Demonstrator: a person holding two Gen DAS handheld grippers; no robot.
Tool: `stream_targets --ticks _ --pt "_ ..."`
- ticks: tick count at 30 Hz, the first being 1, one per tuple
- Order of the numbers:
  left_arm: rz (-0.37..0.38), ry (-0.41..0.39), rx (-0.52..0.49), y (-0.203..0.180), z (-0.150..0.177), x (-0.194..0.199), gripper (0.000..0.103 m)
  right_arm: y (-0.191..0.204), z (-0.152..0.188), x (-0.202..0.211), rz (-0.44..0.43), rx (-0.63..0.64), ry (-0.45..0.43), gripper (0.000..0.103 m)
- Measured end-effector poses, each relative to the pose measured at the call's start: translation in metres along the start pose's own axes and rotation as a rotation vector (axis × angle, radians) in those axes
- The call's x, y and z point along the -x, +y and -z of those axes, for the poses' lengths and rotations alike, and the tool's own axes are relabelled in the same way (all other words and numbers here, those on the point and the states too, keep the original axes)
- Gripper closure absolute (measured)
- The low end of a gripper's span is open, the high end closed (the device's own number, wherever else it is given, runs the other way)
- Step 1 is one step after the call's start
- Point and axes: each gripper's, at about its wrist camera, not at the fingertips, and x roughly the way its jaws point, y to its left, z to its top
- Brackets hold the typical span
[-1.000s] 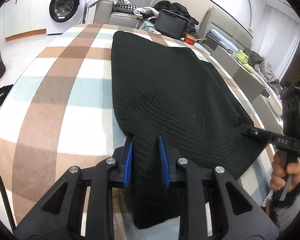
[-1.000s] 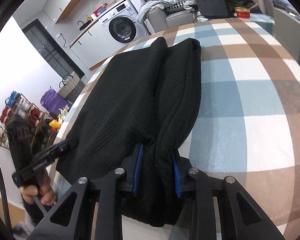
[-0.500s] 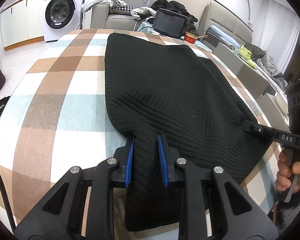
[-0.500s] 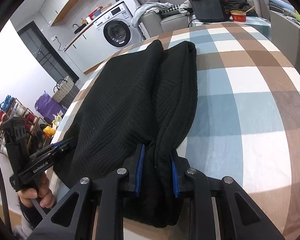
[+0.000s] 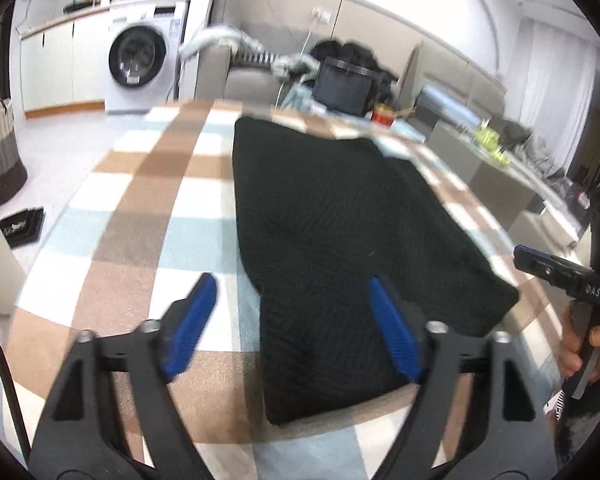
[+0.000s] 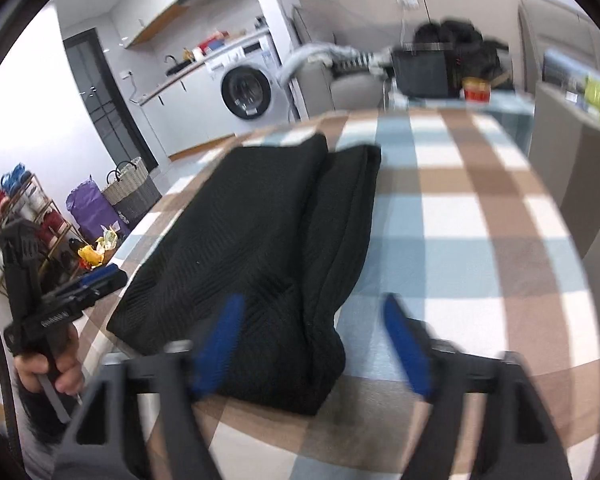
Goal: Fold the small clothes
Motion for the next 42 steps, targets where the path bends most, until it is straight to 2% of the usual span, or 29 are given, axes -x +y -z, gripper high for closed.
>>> stream_targets --ticks 1,4,6,12,18,27,42 --pt "-0.004 -0.033 -0.013 -0.003 0.001 0.009 0.015 0.001 0.001 0.007 -0.002 0.013 -0.03 0.002" --pt "-0.026 -0.102 -0.057 -0.012 0.005 0.028 0.001 0.004 0.003 0.02 -0.004 0.028 -0.091 0.0" --pt "-0.032 -0.141 -0.076 -0.016 0.008 0.038 0.001 0.005 0.003 0.022 -0.013 0.037 -0.1 0.0" --pt "-0.07 -0.182 -0.086 -0.019 0.008 0.049 0.001 0.017 0.009 0.021 0.031 0.109 -0.131 0.0" --pt "-0.093 -0.196 -0.096 -0.017 0.011 0.049 0.001 0.023 0.013 0.02 0.004 0.117 -0.159 0.0" --pt "-0.13 -0.206 -0.102 -0.014 0.015 0.04 0.001 0.021 0.017 0.017 0.042 0.137 -0.232 0.0" --pt "-0.11 -0.207 -0.105 -0.012 0.018 0.038 0.001 0.021 0.024 0.024 0.03 0.136 -0.295 0.0"
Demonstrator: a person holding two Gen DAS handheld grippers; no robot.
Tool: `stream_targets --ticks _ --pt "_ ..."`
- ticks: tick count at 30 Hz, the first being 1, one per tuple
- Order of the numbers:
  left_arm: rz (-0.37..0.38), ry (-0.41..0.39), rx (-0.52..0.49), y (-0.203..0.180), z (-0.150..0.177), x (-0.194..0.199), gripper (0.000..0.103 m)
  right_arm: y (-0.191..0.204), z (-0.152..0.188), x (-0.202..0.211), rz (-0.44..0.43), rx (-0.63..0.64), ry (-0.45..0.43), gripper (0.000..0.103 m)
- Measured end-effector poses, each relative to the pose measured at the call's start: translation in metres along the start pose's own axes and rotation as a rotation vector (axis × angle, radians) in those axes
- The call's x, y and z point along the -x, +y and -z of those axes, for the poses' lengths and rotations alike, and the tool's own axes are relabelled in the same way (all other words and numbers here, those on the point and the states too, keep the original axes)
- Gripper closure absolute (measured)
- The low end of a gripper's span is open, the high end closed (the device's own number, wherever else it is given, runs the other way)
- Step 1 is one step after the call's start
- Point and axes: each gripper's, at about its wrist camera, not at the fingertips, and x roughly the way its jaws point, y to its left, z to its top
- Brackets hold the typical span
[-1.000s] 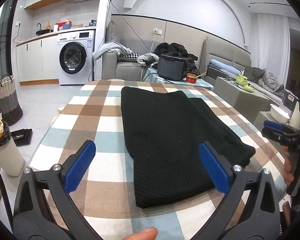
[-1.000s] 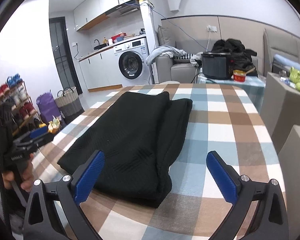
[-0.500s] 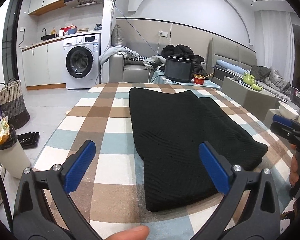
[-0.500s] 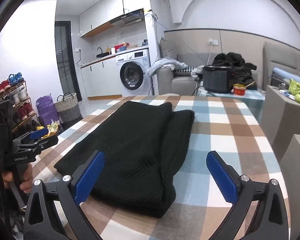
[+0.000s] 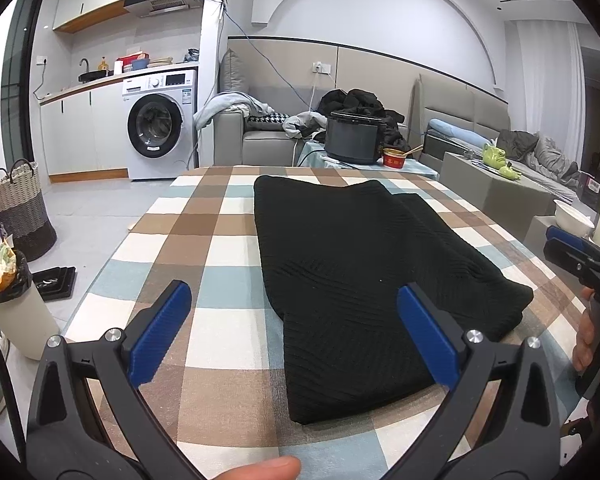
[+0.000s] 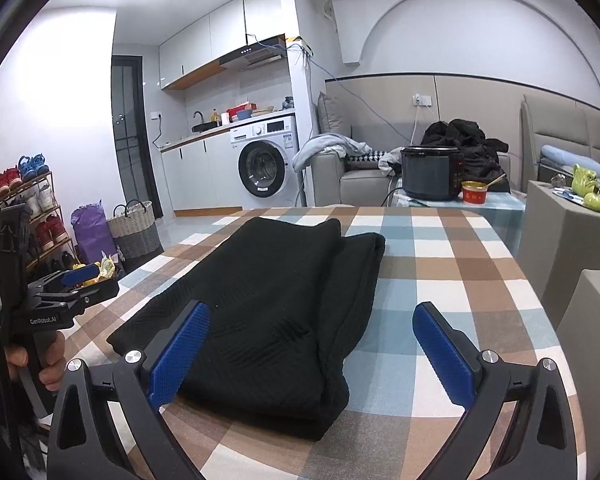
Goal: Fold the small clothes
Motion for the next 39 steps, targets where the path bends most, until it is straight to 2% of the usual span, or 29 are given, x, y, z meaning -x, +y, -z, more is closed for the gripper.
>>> stream_targets --ticks 32,36,37,38,39 --pt "-0.005 -0.002 -0.003 0.001 0.001 0.003 0.001 -0.002 0.002 -0.001 -0.003 -0.006 0.006 0.0" --pt "0.015 0.053 -0.014 -0.002 0.016 -0.005 0.001 -0.002 0.002 -0.001 -0.001 -0.006 0.008 0.0" --pt "-0.023 0.024 -0.036 -0.006 0.017 -0.001 0.001 -0.003 0.002 0.001 0.006 -0.01 -0.004 0.0" --pt "-0.026 -0.019 -0.043 -0.007 0.016 0.008 0.001 -0.003 0.003 0.006 0.014 -0.013 -0.028 0.0" --pt "0.007 -0.064 -0.041 -0.004 0.014 0.017 0.001 -0.005 0.004 0.011 0.012 -0.019 -0.053 0.0"
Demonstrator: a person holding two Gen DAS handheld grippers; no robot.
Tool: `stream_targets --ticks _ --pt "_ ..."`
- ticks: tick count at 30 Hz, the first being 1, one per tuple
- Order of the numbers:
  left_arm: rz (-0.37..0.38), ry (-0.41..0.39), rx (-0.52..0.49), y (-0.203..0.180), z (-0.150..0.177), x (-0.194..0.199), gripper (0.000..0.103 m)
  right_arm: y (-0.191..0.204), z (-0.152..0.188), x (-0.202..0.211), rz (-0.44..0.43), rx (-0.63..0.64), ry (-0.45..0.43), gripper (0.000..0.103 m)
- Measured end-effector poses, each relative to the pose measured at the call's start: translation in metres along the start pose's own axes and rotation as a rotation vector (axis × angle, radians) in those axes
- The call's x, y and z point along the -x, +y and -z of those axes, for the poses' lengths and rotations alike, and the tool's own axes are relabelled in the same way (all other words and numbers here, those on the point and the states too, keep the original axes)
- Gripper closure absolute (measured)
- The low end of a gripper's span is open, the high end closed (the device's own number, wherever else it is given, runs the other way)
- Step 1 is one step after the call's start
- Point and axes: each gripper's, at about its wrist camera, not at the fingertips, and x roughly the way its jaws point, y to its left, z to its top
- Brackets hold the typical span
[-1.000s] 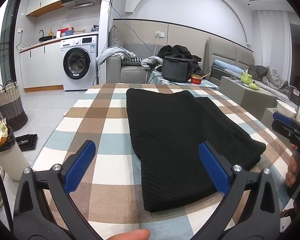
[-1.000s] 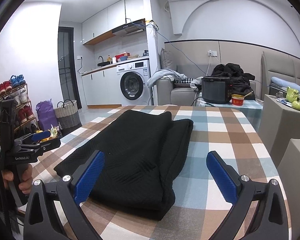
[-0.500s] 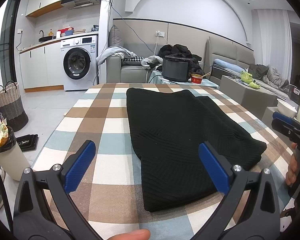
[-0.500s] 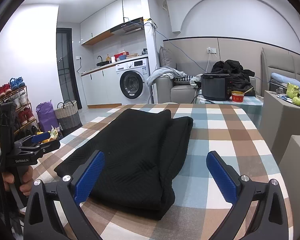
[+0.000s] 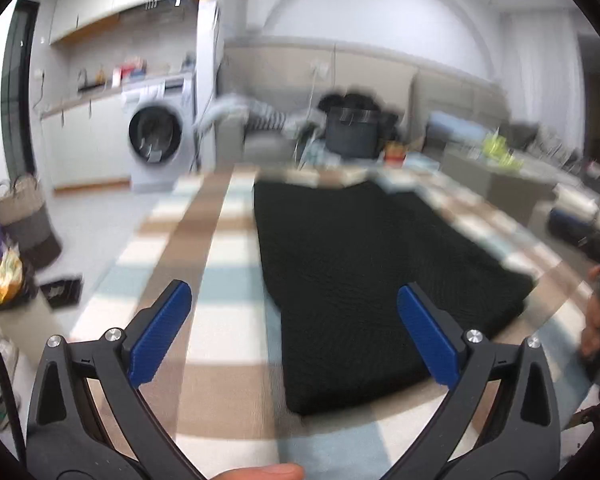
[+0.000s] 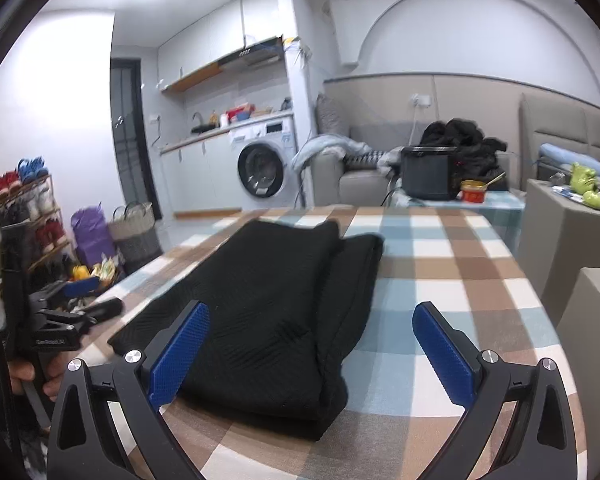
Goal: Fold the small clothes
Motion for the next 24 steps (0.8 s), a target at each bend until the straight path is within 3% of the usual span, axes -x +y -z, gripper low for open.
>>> stream_targets --ticks 1,3,13,24 --pt "0.034 -0.047 0.014 0.005 -0.002 0.01 0.001 -0.002 0.001 0.0 -0.015 -0.008 0.003 0.0" --pt "0.007 -0.087 0.033 0.011 -0.001 0.018 0.001 -0.005 0.001 0.0 -0.014 -0.029 0.01 0.0" --pt "-0.007 -0.038 0.018 0.023 0.023 0.021 0.001 -0.001 -0.001 -0.002 -0.012 -0.017 0.027 0.0" --pt "-0.011 -0.036 0.016 0.019 0.014 0.023 0.001 0.002 -0.001 -0.004 -0.006 -0.006 0.03 0.0"
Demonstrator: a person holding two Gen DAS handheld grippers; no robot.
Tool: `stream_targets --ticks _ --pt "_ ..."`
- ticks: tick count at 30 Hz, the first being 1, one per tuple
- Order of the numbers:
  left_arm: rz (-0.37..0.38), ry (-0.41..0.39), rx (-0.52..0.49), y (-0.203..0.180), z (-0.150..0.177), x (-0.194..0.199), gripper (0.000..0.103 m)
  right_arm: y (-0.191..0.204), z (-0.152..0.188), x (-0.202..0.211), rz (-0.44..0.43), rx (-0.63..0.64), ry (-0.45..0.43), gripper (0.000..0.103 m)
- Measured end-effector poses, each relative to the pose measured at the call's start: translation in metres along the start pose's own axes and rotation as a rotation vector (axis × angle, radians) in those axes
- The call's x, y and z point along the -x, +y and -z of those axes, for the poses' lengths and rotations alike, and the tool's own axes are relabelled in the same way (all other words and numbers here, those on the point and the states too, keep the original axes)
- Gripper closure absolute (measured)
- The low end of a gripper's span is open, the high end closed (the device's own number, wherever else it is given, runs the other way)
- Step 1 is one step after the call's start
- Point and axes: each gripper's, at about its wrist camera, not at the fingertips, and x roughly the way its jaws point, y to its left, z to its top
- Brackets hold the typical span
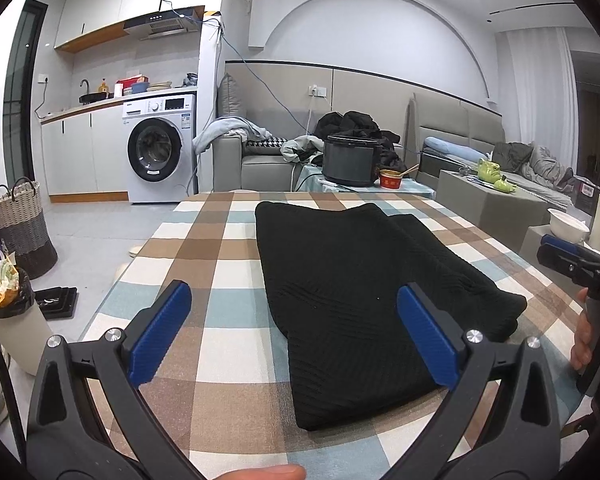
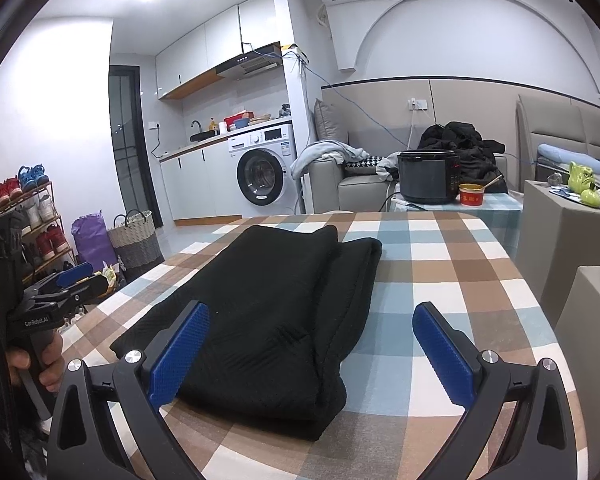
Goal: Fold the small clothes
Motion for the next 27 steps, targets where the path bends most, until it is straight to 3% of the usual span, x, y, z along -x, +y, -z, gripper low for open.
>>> stream_targets --ticks 27 --pt "0.006 0.02 -0.023 -0.008 -0.011 -0.014 0.001 0.0 -0.001 -0.003 -0.001 0.002 0.007 0.0"
